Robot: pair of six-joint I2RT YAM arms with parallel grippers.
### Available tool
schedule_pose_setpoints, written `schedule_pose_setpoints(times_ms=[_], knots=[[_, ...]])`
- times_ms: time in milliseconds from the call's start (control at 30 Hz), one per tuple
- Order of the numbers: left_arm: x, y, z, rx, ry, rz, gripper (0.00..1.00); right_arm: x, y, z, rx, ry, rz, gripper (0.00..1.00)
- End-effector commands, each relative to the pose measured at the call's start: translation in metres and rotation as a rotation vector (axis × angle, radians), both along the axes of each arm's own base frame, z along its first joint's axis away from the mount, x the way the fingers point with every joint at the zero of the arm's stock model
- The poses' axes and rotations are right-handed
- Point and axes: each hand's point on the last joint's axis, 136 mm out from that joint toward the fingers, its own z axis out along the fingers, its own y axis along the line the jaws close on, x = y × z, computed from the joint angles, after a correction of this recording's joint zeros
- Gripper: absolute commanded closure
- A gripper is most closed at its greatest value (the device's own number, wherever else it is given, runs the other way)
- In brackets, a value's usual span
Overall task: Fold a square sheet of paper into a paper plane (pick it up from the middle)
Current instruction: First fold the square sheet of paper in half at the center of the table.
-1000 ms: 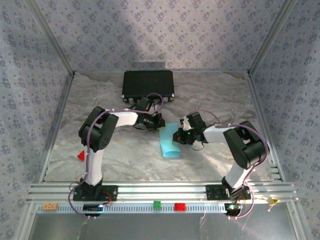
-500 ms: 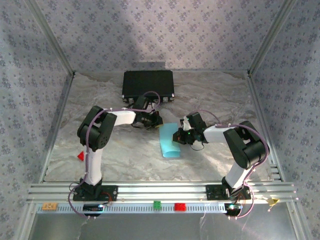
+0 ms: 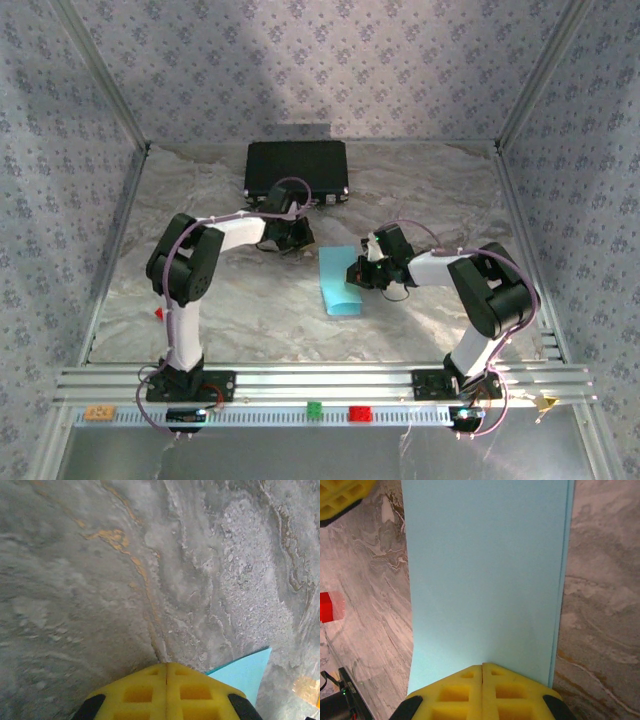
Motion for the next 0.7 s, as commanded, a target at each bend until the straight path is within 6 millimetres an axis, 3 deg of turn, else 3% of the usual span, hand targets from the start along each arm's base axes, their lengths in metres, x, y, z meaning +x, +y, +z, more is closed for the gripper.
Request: schedule_pose_setpoints(times_ms=[0,167,400,500,667], knots=[[-0.005,-0.002,0.033,0.014,-0.054,-0.015,1.0,-0.03,-0.031,-0.038,-0.15,0.136,-0.036,1.0],[-0.034,-0.017,0.047,-0.047,-0.06,-0.081,1.0,-0.029,-0.031,-0.037,-0.149,0.134,-0.044,1.0],[-0.102,-0.065,0.054,-0.221,0.027,-0.254,1.0,-0.029,-0.032,-0.038,-0.151,0.133,-0.05,1.0],[-0.118,-0.069,0.048,-0.231,0.057,-0.27,1.0,-0.029,-0.032,-0.039,-0.153,0.135,-0.051,1.0],[-0.127,-0.065,0.028,-0.224,0.098,-0.26,1.0,-0.03,-0.033,-0.042,-0.156,0.144,-0.055,1.0]])
